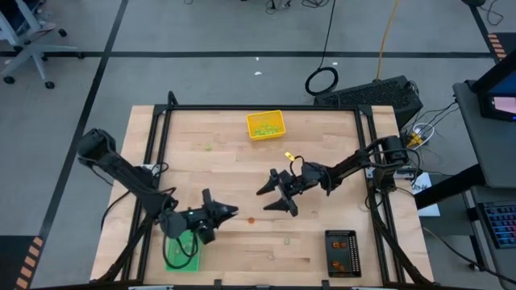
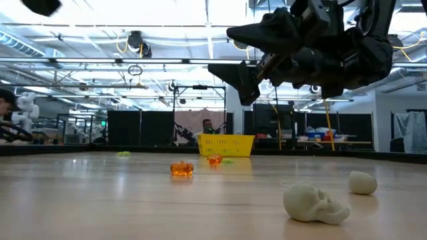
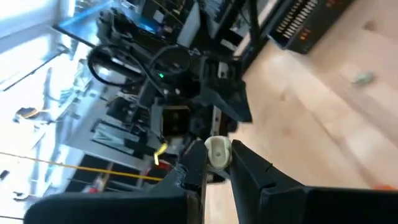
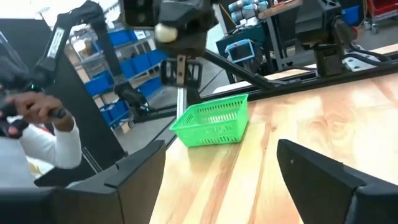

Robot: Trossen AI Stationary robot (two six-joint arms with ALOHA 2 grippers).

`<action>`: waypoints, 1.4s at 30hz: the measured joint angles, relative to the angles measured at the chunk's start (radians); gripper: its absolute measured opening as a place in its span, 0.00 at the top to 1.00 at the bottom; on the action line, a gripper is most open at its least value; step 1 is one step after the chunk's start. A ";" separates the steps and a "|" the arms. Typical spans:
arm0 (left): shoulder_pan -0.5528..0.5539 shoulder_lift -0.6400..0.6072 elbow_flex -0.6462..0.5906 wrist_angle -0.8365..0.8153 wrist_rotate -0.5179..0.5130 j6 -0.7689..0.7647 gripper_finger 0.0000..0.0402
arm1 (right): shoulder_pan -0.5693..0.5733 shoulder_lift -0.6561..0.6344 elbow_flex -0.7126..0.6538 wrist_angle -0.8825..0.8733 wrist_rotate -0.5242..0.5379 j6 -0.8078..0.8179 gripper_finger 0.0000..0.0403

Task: Sort Halloween decoration
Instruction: Put the white skull toy into the green bin

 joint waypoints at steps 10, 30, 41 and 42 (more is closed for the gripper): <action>-0.058 -0.145 0.000 -0.213 0.071 -0.472 0.89 | 0.046 0.000 0.000 -0.027 0.004 -0.065 0.27; -0.115 -0.294 0.037 -0.754 0.404 -1.389 0.89 | 0.094 0.000 0.000 -0.124 0.086 -0.141 0.27; -0.141 -0.191 0.062 -0.978 0.769 -1.760 0.89 | 0.156 0.000 0.000 -0.378 0.348 -0.177 0.27; -0.146 -0.172 0.062 -0.976 0.795 -1.776 0.89 | 0.161 0.000 0.000 -0.394 0.372 -0.182 0.27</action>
